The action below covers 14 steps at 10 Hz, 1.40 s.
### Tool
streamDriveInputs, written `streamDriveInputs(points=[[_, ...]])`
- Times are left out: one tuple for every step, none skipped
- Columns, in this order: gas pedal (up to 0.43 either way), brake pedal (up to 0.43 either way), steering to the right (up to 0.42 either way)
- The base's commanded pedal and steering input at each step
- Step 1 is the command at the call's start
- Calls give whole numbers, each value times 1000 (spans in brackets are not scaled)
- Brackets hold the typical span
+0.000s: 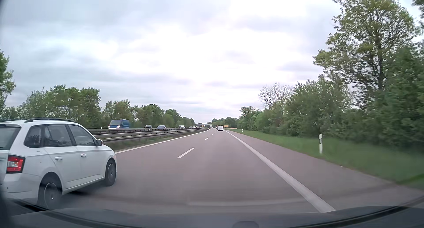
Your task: Follow the waypoints while adhering to traffic rules and regulations
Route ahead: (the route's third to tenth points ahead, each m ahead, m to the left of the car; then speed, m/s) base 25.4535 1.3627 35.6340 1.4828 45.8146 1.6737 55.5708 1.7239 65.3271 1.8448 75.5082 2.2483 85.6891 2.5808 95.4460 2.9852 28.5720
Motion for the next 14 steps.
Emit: streamDriveInputs(points=[[220,0,-1],[228,0,-2],[228,0,-2],[228,0,-2],[209,0,-2],[197,0,-1],[189,0,-1],[177,0,0],[169,0,-1],[169,0,-1],[150,0,-1],[130,0,0],[118,0,0],[87,0,0]])
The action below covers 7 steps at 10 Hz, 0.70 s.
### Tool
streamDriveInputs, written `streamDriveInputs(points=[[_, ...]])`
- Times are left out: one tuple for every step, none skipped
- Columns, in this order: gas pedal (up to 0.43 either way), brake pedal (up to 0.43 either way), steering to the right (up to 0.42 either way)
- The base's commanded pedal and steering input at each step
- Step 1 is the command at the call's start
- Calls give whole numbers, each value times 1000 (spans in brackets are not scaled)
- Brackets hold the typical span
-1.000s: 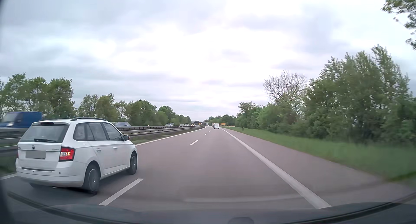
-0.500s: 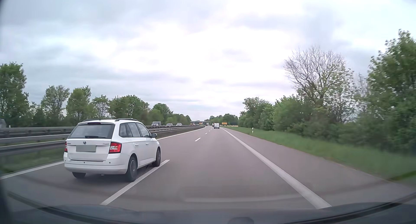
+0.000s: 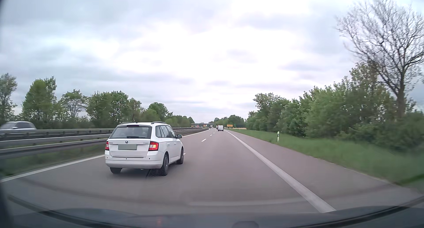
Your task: Follow the waypoints while adhering to traffic rules and regulations
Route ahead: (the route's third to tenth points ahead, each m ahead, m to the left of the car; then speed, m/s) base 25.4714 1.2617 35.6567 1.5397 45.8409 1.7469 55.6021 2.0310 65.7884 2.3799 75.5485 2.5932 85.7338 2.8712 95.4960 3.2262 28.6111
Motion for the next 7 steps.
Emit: streamDriveInputs(points=[[79,0,-1],[79,0,-1],[67,0,-1],[67,0,-1],[67,0,-1],[67,0,-1],[59,0,-1]])
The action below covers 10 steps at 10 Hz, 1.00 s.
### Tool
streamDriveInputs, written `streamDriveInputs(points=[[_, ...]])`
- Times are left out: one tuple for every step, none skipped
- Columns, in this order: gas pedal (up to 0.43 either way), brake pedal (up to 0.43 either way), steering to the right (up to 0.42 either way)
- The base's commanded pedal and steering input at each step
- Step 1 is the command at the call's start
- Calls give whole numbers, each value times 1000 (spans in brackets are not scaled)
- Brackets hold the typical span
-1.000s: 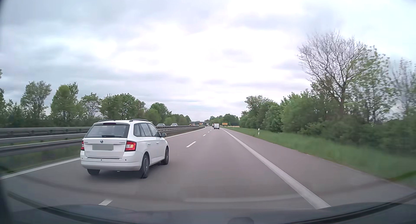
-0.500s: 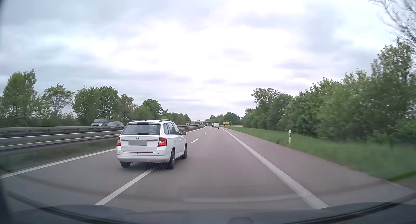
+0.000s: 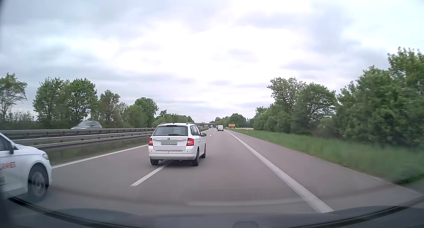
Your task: Follow the waypoints while adhering to traffic rules and regulations
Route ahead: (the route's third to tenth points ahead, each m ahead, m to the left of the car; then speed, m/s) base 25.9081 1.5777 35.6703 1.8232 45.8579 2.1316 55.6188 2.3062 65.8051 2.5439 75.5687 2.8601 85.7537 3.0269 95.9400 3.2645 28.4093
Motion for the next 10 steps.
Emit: streamDriveInputs(points=[[59,0,-1],[59,0,-1],[98,0,-1],[138,0,-1],[150,0,-1],[157,0,-1],[157,0,-1],[157,0,-1],[157,0,-1],[157,0,-1]])
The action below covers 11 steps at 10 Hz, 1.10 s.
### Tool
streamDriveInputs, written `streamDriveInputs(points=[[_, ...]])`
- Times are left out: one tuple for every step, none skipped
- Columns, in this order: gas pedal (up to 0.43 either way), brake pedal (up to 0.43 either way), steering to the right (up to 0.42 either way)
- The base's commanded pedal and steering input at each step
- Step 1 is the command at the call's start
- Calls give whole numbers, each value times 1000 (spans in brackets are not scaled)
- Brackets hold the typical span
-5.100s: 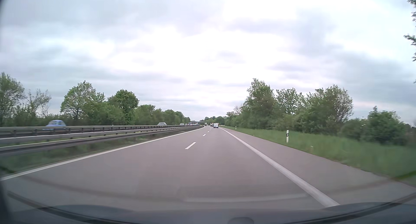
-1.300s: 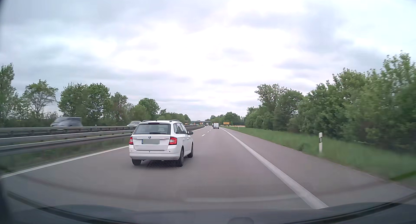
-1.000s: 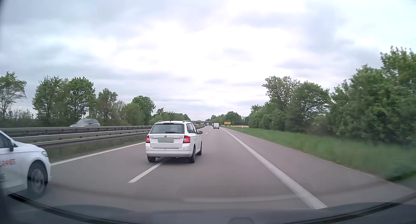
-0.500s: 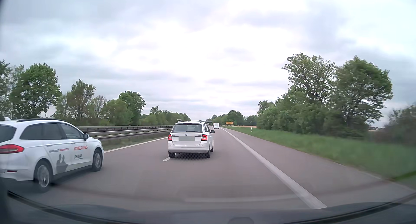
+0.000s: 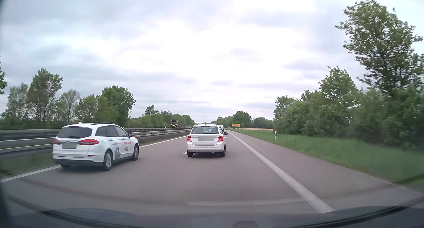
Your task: Follow the waypoints while adhering to traffic rules and regulations
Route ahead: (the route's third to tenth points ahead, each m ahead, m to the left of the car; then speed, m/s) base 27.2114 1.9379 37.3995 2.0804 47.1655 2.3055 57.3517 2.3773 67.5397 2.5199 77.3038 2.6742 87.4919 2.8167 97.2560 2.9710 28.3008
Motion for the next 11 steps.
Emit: streamDriveInputs(points=[[157,0,-1],[157,0,-1],[157,0,-1],[150,0,-1],[150,0,-1],[150,0,-1],[150,0,-1],[150,0,-1],[150,0,-1],[150,0,-1],[138,0,-1]])
